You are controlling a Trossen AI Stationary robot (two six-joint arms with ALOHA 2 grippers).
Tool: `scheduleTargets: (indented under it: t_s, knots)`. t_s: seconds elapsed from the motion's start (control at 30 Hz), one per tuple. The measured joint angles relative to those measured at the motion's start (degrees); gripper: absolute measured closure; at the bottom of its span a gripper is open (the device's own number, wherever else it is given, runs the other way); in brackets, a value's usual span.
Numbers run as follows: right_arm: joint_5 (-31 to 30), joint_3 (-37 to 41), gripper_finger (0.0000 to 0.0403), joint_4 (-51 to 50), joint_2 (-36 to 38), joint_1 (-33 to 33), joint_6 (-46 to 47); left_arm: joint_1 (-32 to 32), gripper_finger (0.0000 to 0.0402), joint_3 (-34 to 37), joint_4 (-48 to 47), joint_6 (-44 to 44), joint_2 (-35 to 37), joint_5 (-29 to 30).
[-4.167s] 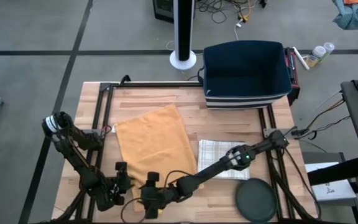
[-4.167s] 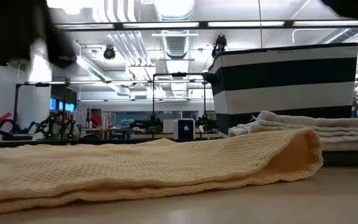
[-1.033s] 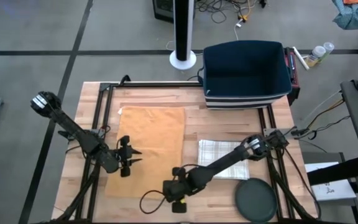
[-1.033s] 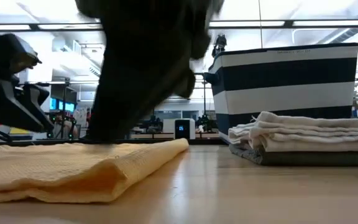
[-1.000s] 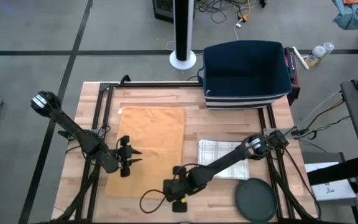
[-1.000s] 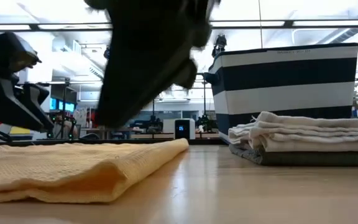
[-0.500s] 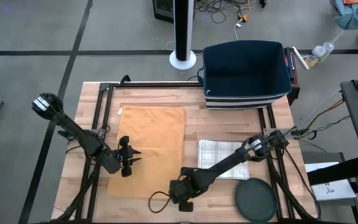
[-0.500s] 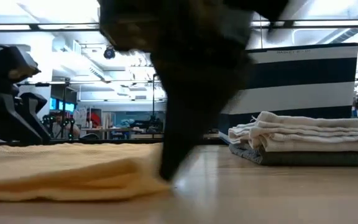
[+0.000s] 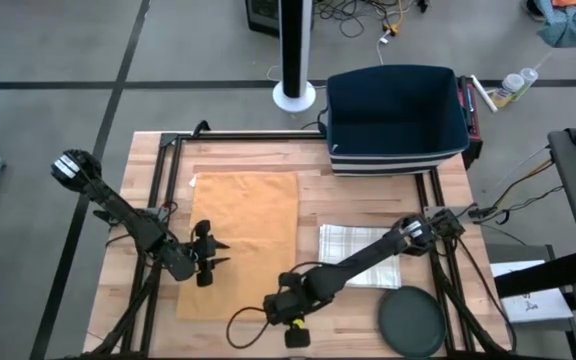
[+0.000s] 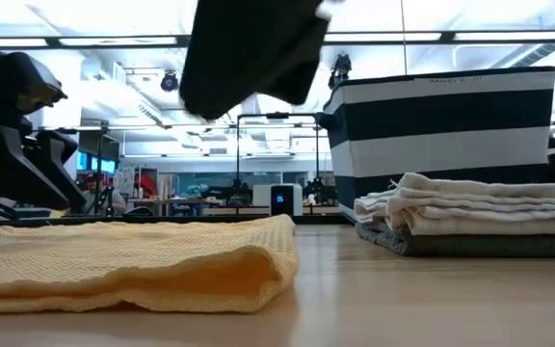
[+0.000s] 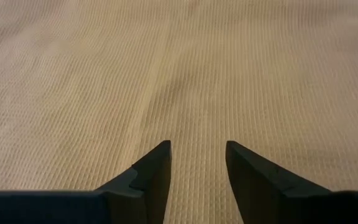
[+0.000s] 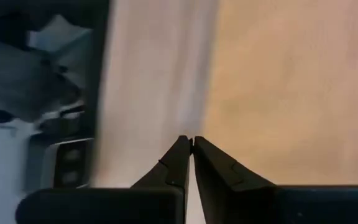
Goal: Fold kitchen towel into neat rectangle
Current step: Fold the orange towel
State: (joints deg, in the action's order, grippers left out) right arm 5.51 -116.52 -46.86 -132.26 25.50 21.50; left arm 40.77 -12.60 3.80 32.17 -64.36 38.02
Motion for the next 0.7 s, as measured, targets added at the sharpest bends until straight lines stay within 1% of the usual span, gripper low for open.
scheduleTargets:
  t_s: [0.07, 0.2, 0.37, 0.47, 0.57, 0.7]
  knots:
    - [-1.2, 1.2, 0.0385, 0.1, -0.6, -0.1, -0.3, 0.0, 0.0255, 0.0, -0.2, 0.0, 0.0, 0.2]
    - [-1.0, 4.8, 0.0385, 0.4, -2.4, 0.2, -0.2, 0.1, 0.0264, 0.0, -0.1, 2.0, 0.0, 0.6]
    - [1.6, 7.2, 0.0384, 0.7, -3.1, 0.3, 0.3, 0.2, 0.0283, 0.0, 0.0, 2.5, 0.2, 0.9]
    - [2.0, 6.9, 0.0384, 0.0, -2.6, 0.1, 1.4, 0.2, 0.0286, 0.0, 0.0, 2.7, 0.2, 2.2]
    - [1.9, 4.6, 0.0384, -1.6, -2.3, 0.0, 1.3, 0.1, 0.0285, 0.0, -0.1, 2.9, 0.2, 2.6]
    - [-2.3, 0.5, 0.0384, -1.1, -1.1, 0.0, 0.7, 0.1, 0.0281, 0.0, 0.1, 4.2, 0.0, 1.8]
